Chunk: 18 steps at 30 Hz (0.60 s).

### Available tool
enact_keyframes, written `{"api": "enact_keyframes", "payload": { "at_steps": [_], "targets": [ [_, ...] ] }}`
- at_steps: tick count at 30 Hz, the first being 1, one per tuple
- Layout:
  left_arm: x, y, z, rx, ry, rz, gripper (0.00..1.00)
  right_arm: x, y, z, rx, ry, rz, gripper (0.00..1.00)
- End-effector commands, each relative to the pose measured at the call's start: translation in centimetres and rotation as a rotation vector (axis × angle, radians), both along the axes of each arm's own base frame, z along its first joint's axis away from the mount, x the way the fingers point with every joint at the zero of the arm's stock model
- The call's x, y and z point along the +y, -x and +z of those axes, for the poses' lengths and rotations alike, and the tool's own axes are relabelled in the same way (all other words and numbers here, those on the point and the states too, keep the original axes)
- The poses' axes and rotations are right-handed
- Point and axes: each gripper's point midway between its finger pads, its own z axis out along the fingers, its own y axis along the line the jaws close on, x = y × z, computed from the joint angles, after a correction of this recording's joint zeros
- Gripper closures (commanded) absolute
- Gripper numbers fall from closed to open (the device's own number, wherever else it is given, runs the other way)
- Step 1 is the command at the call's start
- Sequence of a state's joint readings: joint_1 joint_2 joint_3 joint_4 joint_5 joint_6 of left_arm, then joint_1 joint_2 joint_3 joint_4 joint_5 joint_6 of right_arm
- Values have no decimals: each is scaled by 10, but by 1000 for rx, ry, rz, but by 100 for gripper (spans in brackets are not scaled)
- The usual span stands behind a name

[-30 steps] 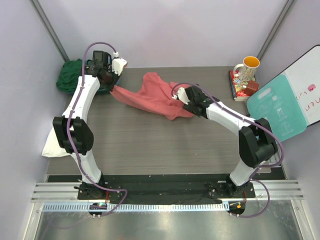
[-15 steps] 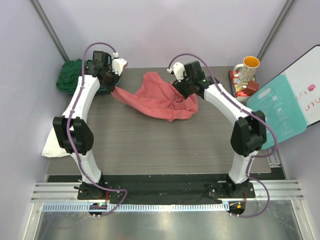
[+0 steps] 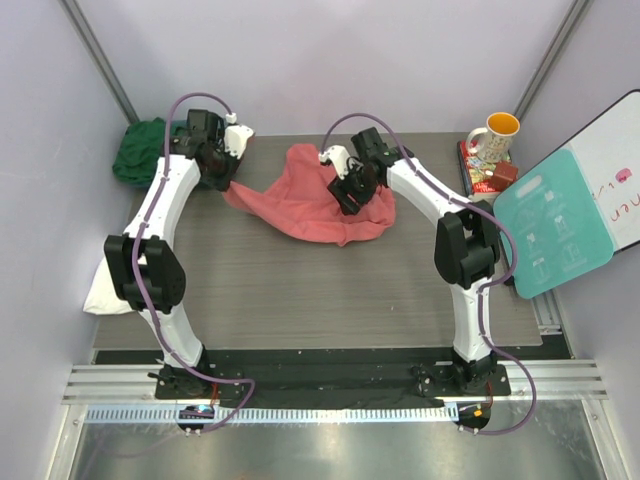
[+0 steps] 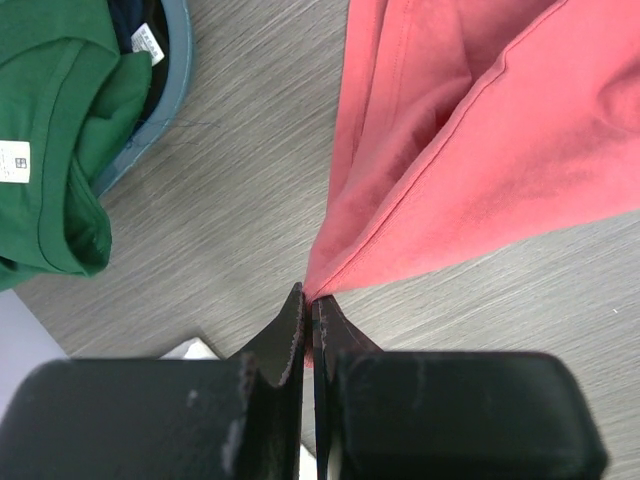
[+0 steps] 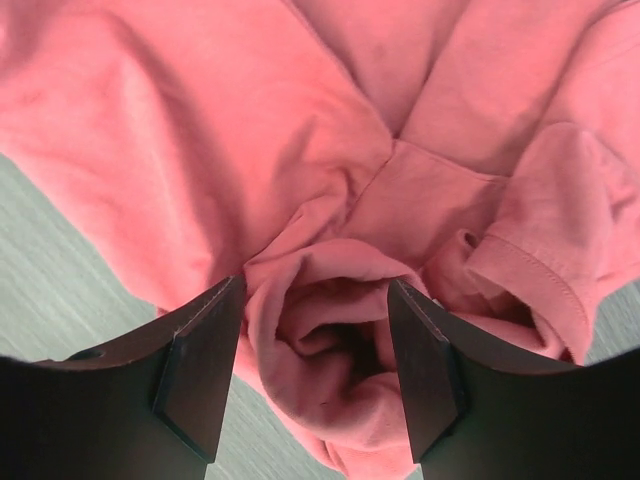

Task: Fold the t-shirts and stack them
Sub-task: Flatten out the tshirt

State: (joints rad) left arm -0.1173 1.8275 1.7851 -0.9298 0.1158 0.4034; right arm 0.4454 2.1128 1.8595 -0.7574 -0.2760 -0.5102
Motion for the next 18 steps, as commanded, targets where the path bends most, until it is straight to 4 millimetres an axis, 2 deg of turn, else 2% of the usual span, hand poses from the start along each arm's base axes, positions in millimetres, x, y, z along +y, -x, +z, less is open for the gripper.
{"api": "enact_keyframes", "payload": {
  "at_steps": [1, 6, 9, 12, 13, 15, 18],
  "targets": [
    [2, -3, 29, -93, 16, 19, 100, 5, 12, 6, 39, -21, 52, 35],
    [1, -2, 25, -83, 21, 19, 100, 6, 23, 1, 74, -24, 70, 36],
    [0, -2, 23, -82, 24, 19, 100, 1, 25, -10, 87, 1, 67, 44],
    [1, 0, 21, -77, 28, 24, 100, -3, 23, -16, 80, 20, 51, 74],
    [1, 0, 21, -77, 26, 25, 100, -4, 19, -15, 66, 24, 39, 98],
    [1, 1, 19, -74, 26, 23, 100, -7, 8, -8, 18, 46, 16, 99],
    [3, 3, 18, -73, 16, 22, 100, -14, -7, 19, -81, 76, 9, 99]
  ]
}}
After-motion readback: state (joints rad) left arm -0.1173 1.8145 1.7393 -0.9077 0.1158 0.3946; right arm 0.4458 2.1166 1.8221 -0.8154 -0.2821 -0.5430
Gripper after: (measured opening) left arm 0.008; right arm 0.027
